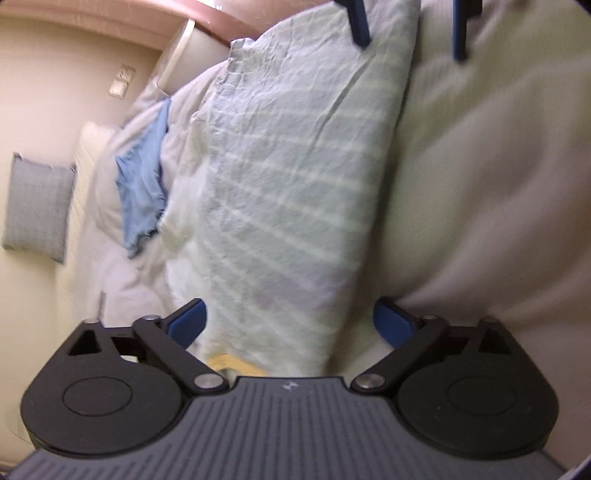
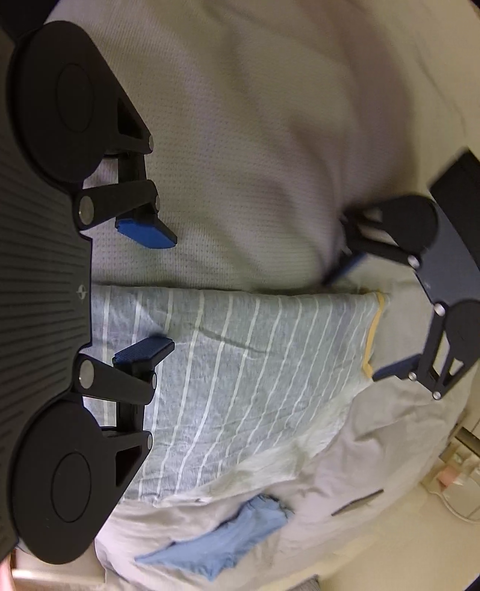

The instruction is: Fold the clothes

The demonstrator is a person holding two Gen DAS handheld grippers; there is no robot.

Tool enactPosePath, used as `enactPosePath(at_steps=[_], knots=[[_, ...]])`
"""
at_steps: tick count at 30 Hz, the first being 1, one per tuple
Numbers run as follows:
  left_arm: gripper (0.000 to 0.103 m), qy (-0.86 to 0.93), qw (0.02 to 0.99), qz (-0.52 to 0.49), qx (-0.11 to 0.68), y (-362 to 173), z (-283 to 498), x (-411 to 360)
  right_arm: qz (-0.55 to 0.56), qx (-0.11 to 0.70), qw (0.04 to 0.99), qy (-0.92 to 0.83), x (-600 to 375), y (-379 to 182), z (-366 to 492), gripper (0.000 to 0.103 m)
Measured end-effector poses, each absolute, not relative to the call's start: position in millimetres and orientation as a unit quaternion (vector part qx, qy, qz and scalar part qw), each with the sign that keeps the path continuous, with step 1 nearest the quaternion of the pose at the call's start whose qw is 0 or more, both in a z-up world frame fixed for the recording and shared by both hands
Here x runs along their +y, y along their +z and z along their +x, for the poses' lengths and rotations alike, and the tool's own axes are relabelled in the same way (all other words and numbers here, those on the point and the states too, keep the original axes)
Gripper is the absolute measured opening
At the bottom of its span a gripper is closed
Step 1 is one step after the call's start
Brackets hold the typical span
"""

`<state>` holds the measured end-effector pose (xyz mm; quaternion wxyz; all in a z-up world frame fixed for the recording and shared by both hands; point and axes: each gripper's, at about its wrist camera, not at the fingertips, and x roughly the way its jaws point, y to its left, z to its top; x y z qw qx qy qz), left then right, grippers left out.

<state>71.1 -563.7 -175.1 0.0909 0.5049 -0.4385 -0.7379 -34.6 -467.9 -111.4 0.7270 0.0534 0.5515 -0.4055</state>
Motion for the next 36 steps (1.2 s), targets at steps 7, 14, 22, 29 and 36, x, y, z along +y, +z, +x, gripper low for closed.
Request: enactPosePath(at_steps=[7,14,22,29,36], knots=[[0.080,-0.723,0.105,0.507,-0.457,-184.1,70.9,-588.5,0.029,0.571,0.685,-0.452,-472.0,-116.1,-41.6,0.049],[0.054,-0.725,0.107,0.514,-0.446,-187.5,62.3,-591.3,0.008,0.593,0.681,-0.430,-476.3,-121.9,-37.5,0.036],[0.007,-0.728,0.096,0.534,-0.419,-174.9,66.3,-584.1,0.044,0.582,0.706,-0.401,-485.4,-92.3,-53.2,0.003],[0.004,-0.746,0.142,0.511,-0.403,-114.8,55.1,-591.9,0.011,0.564,0.711,-0.420,-498.0,-29.2,-81.3,0.003],[0.004,-0.753,0.173,0.493,-0.401,-41.8,23.5,-607.1,-0.022,0.555,0.700,-0.449,-518.3,28.7,-114.1,0.003]])
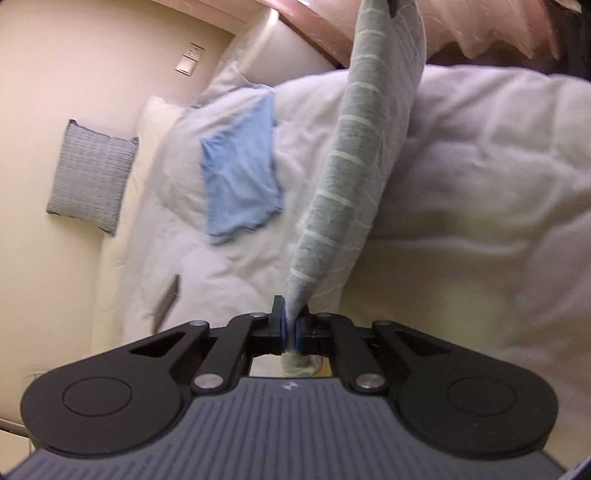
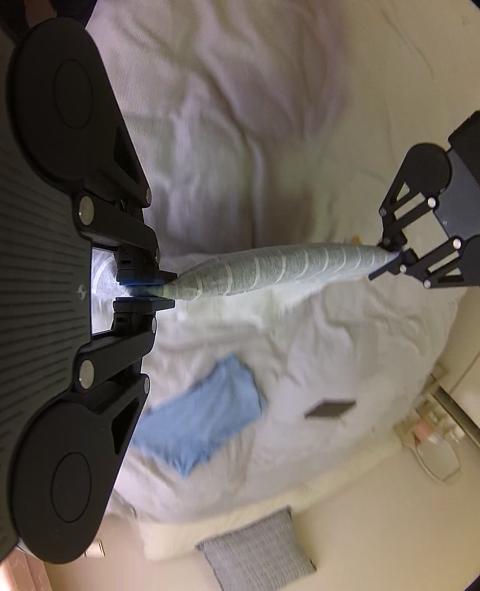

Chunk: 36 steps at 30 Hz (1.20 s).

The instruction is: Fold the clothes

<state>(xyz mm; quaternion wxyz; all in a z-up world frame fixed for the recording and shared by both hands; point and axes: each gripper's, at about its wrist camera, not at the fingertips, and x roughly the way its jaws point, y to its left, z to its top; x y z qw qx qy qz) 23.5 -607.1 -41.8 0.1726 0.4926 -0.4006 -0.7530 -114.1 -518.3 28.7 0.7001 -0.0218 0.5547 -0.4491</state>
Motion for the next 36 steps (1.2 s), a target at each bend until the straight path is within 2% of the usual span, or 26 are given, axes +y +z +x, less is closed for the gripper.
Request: enactPosePath(at_steps=[9,16,27,31,36], knots=[[0.004,-0.759,0.191,0.490,-0.384,30.8,-24.8,-629.3,-0.056,0.540,0.695,-0.471,-541.1,86.6,-162.4,0.002],[0.004,-0.758,0.223,0.499,-0.357,62.6,-76.5,-661.5,-0.085,0.518,0.708,-0.471,-592.4,107.6,-224.9,0.002],[0.004,-0.714,0.353,0.507,-0.332,86.7,-183.4,-818.3,-0.205,0.463,0.723,-0.470,-791.6,123.6,-359.8,0.002],[0.004,-0.692,0.402,0.498,-0.334,65.9,-215.3,-853.6,-0.243,0.438,0.723,-0.475,-827.2,100.2,-387.5,0.003],[0.004,-0.697,0.380,0.531,-0.298,-54.0,-240.0,-849.6,-0.204,0.463,0.736,-0.450,-833.0,-20.9,-408.9,0.003]])
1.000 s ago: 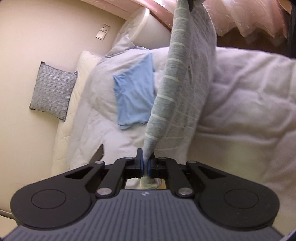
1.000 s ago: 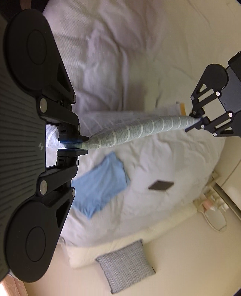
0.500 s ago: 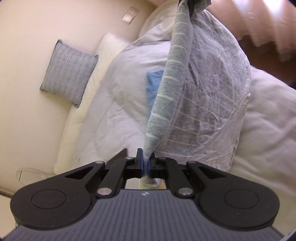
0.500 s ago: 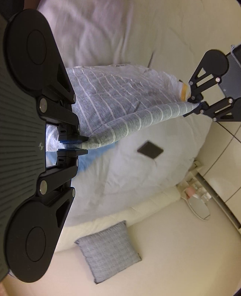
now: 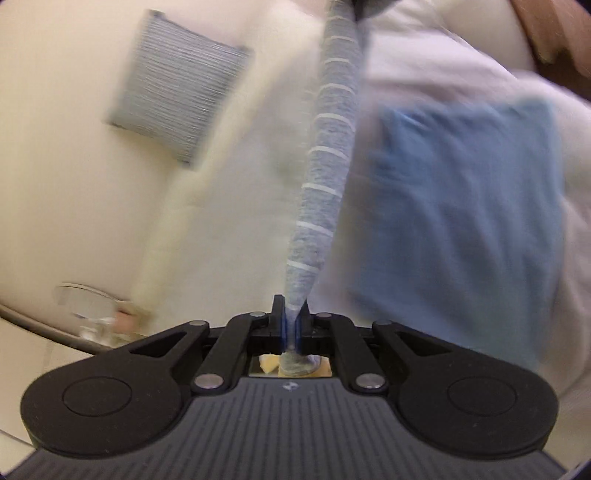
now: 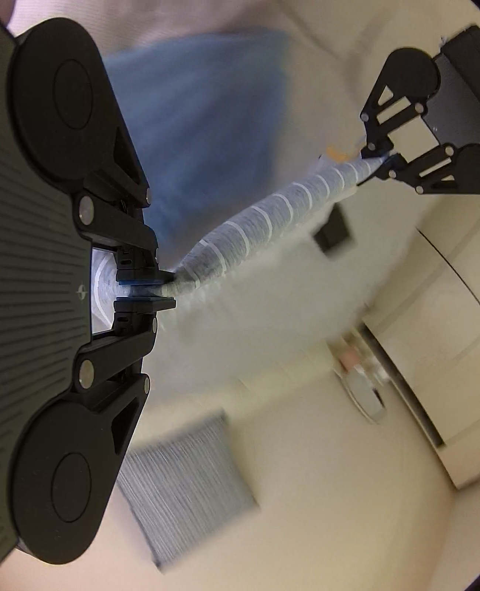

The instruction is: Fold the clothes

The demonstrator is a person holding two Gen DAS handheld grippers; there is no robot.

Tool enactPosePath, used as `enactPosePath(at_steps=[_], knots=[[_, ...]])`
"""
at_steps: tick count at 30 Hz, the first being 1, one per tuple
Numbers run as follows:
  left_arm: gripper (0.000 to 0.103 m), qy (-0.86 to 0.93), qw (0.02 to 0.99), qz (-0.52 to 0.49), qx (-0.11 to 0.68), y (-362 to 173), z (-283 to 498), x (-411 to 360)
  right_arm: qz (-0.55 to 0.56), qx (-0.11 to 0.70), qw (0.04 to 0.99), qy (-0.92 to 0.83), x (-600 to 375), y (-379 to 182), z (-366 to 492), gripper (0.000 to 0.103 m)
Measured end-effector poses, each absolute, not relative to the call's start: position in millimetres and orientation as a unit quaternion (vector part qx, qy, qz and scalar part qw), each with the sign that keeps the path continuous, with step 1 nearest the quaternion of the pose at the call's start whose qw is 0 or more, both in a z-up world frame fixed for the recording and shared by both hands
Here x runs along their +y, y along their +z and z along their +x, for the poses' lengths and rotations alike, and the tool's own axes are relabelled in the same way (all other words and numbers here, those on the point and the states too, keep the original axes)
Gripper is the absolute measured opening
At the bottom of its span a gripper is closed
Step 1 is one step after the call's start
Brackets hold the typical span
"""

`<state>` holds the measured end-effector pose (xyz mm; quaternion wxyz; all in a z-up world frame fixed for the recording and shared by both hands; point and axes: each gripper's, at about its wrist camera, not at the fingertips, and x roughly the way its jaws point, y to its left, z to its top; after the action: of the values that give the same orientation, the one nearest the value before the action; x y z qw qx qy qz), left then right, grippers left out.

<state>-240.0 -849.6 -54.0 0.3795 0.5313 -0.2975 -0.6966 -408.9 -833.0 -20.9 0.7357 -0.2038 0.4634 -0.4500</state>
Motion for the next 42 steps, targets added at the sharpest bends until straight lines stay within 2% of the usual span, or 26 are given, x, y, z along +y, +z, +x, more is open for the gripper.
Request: enactPosePath(at_steps=[2,5,9,11,13,15,16,17,21,26,31,33,35,36,42], knots=[[0.005,-0.700,0.371,0.541,-0.282,-103.1,-242.0,-843.5,-0.195,0.482,0.736,-0.434,-825.6,-72.7,-413.2,0.002],[0.006,-0.703,0.375,0.536,-0.280,-154.5,-238.3,-833.3,-0.205,0.485,0.730,-0.436,-812.9,-119.7,-417.0,0.002],[0.011,-0.703,0.401,0.508,-0.296,-176.1,-229.0,-823.9,-0.226,0.478,0.716,-0.456,-797.6,-153.4,-420.9,0.004],[0.015,-0.699,0.403,0.500,-0.315,-180.8,-227.0,-824.4,-0.242,0.474,0.706,-0.467,-793.0,-162.0,-421.5,0.010],[0.023,-0.695,0.407,0.489,-0.335,-183.5,-224.6,-826.6,-0.251,0.473,0.700,-0.472,-794.5,-165.3,-421.2,0.012],[0.022,-0.691,0.403,0.485,-0.354,-187.6,-230.6,-827.8,-0.257,0.473,0.696,-0.475,-793.2,-166.5,-420.0,0.011],[0.009,-0.689,0.399,0.486,-0.361,-189.9,-231.3,-827.6,-0.258,0.473,0.695,-0.475,-791.6,-166.3,-419.0,0.007],[0.004,-0.687,0.394,0.487,-0.368,-192.3,-232.1,-827.4,-0.259,0.474,0.694,-0.476,-790.4,-166.4,-417.9,0.006],[0.004,-0.681,0.397,0.479,-0.386,-190.5,-231.6,-827.8,-0.281,0.479,0.681,-0.477,-791.2,-167.3,-413.4,0.003],[0.003,-0.681,0.411,0.461,-0.393,-166.2,-226.2,-805.9,-0.284,0.446,0.683,-0.503,-769.6,-149.3,-411.3,0.003],[0.004,-0.682,0.381,0.494,-0.382,-196.0,-224.5,-791.2,-0.295,0.485,0.680,-0.464,-757.4,-178.8,-408.2,0.003],[0.004,-0.680,0.387,0.492,-0.382,-201.8,-225.0,-789.8,-0.302,0.491,0.672,-0.465,-760.4,-185.8,-409.0,0.007],[0.006,-0.680,0.398,0.486,-0.378,-203.4,-225.5,-788.9,-0.309,0.483,0.667,-0.476,-760.6,-186.5,-410.0,0.037],[0.007,-0.682,0.403,0.482,-0.375,-202.4,-224.9,-789.4,-0.310,0.481,0.665,-0.480,-759.9,-185.7,-411.0,0.042],[0.028,-0.684,0.429,0.468,-0.360,-194.6,-220.6,-783.6,-0.329,0.477,0.652,-0.488,-751.8,-187.1,-413.2,0.054]])
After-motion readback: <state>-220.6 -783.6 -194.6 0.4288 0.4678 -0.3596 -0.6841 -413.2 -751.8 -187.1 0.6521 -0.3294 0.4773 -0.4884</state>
